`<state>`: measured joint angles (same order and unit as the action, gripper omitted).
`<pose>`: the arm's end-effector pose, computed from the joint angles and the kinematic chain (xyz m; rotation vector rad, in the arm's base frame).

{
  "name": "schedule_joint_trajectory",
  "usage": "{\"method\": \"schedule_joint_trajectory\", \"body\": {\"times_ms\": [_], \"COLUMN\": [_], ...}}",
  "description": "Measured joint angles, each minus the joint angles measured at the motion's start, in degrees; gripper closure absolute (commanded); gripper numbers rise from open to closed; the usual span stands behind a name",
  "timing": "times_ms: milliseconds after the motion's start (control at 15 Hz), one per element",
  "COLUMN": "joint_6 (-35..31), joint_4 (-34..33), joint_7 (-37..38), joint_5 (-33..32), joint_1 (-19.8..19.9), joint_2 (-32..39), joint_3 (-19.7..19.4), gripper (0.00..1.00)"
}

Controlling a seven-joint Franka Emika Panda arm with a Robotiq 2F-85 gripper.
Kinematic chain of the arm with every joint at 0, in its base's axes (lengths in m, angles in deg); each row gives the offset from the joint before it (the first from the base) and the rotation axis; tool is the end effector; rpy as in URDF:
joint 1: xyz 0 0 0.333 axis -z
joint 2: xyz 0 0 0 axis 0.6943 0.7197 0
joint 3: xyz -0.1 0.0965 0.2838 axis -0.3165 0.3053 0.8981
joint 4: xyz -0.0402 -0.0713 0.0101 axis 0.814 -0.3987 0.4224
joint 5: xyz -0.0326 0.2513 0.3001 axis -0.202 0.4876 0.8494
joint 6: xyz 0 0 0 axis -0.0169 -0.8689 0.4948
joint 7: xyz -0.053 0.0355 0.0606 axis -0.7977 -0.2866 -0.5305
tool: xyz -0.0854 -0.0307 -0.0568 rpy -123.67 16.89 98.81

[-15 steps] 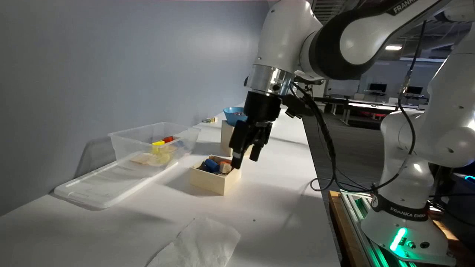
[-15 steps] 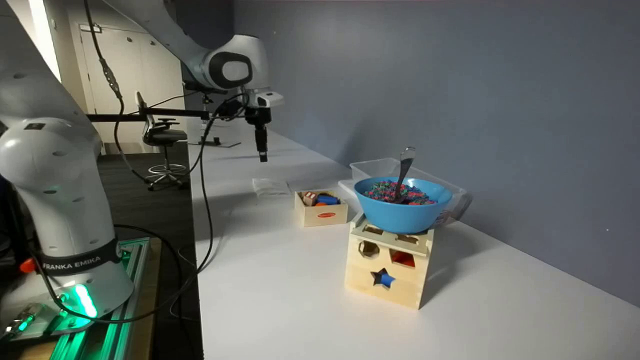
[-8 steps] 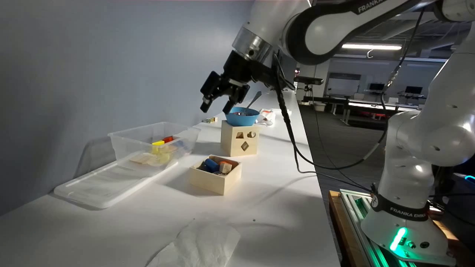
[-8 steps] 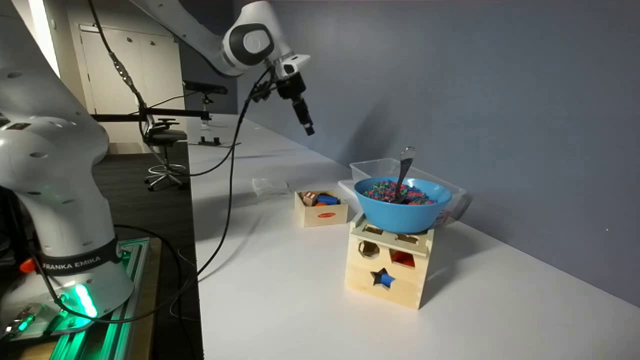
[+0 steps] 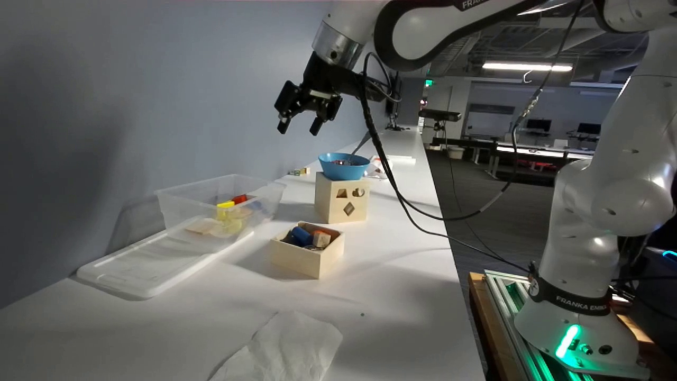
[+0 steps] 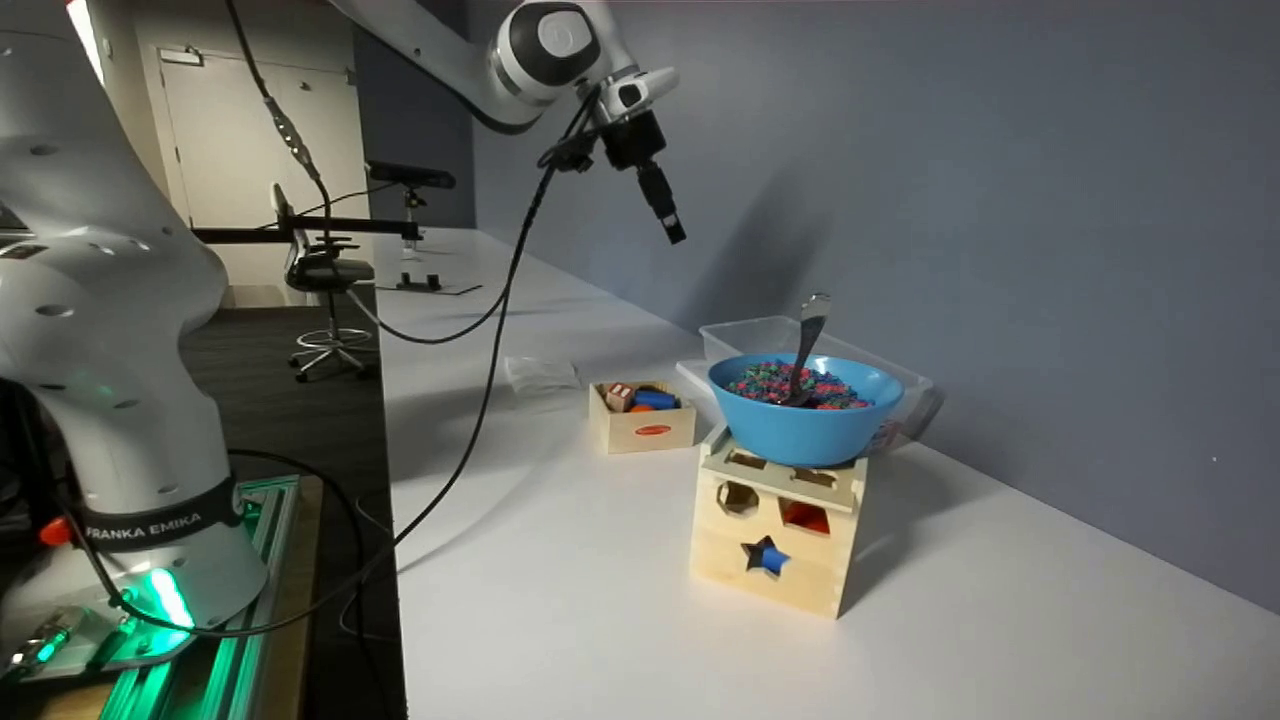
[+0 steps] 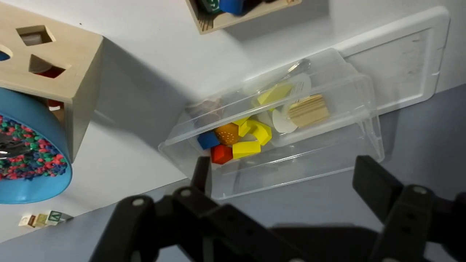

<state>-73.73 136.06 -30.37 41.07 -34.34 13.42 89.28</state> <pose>0.5254 0.0609 0.5425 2.8710 -0.7207 0.8266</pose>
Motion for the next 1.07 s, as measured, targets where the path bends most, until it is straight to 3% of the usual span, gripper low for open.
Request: {"method": "schedule_joint_trajectory", "body": {"times_ms": [267,533,1067], "joint_6": [0.1,0.6,12.6], "joint_4": [-0.7,-5.6,-25.0], "joint_7": [-3.0,-7.1,-8.6], "joint_5": [-4.2,-10.4,-5.7], "joint_1": [-1.2,-1.2,-9.1], "joint_2": [0.8,5.5,25.2], "joint_3": [-2.8,-6.2,-10.2], "gripper": [0.00,0.00,0.00]}}
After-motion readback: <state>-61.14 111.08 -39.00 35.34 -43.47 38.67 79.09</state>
